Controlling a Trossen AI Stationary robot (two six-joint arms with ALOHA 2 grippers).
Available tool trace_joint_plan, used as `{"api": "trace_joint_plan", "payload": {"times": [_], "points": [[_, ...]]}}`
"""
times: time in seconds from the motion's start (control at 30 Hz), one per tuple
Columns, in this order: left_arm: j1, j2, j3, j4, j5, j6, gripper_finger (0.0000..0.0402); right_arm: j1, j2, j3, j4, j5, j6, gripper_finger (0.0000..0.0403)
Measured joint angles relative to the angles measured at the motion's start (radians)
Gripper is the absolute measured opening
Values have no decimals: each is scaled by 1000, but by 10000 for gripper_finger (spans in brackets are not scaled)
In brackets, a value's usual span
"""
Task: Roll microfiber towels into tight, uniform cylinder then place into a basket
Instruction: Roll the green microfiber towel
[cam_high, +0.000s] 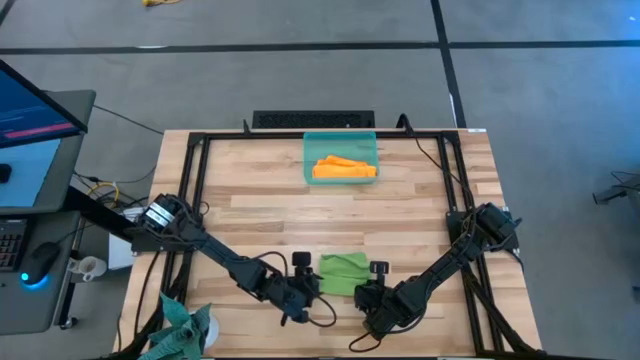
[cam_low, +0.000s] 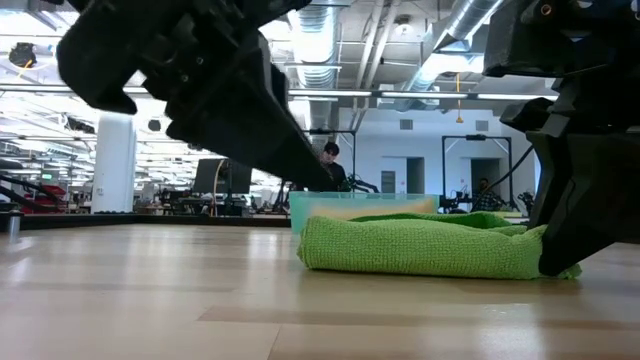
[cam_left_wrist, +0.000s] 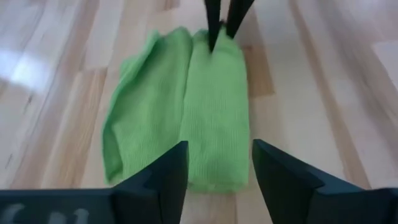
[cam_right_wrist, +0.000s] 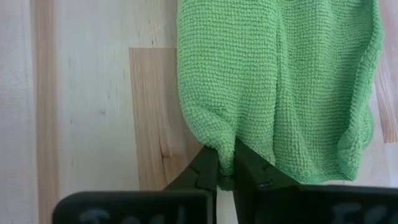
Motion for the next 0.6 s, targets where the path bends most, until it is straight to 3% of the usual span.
{"api": "trace_joint_plan", "payload": {"times": [0.3, 0.6], "points": [[-1, 2, 0, 36, 3, 86, 175, -6, 0, 0, 3, 0, 0, 39], [4, 117, 1, 118, 8, 152, 175, -19, 0, 0, 21, -1, 1, 39]]}}
